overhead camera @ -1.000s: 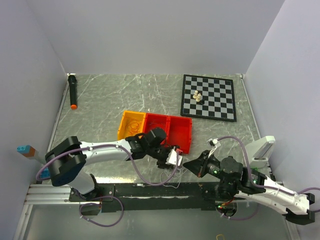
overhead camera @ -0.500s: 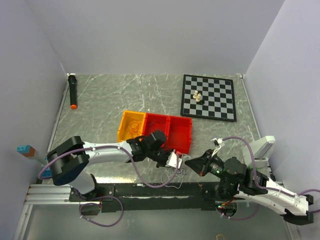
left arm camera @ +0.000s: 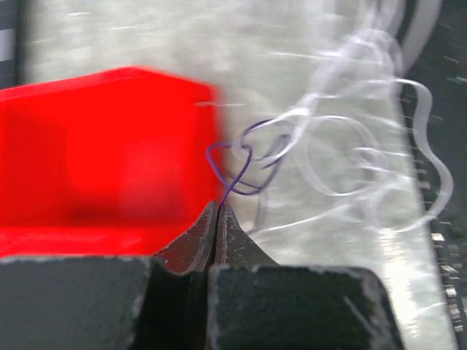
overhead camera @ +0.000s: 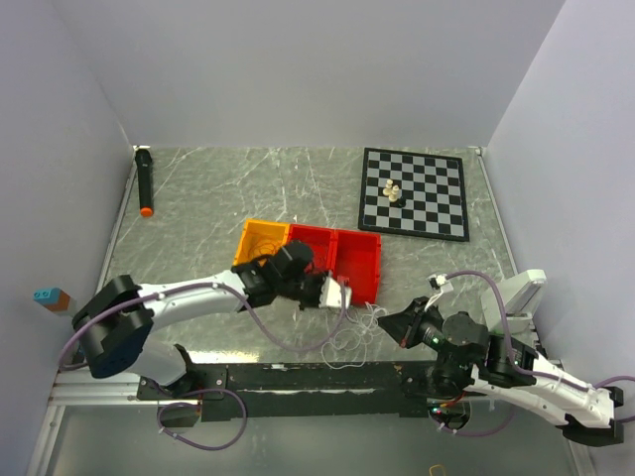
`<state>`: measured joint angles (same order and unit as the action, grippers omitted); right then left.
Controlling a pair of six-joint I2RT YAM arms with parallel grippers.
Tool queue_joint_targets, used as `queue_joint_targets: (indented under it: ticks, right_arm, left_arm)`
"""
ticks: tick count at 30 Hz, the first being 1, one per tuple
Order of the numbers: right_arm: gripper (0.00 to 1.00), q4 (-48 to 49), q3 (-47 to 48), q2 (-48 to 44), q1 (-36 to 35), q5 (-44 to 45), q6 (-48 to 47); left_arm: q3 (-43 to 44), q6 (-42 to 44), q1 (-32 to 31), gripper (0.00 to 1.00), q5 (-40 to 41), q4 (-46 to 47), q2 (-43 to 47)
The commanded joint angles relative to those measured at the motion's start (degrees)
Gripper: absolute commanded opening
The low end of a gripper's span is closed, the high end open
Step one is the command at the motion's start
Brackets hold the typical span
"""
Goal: Untangle the cables
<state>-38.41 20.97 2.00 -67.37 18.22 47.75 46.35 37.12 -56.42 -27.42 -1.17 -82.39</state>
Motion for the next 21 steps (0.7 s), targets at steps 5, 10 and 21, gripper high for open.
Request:
queue_joint_targets:
  ticks: [5,10,21]
  right_arm:
    - [0.00,-1.3,-0.8,4.6,-0.4,2.8,4.9]
    - [0.00,3.0,-0.6,18.8,-0.4,1.6,5.6]
    - [0.00,9.8,-3.0,32.0,-0.4,-2.8,8.1]
  left_arm:
    - [18.8,-3.6,8.0,0.01,0.8,-12.4,7.9]
    - [28.5,-4.7,11.5,0.01,-1.1,-22.8,10.1]
    - [31.0,-14.9,17.7,0.01,7.5,-11.2,14.2]
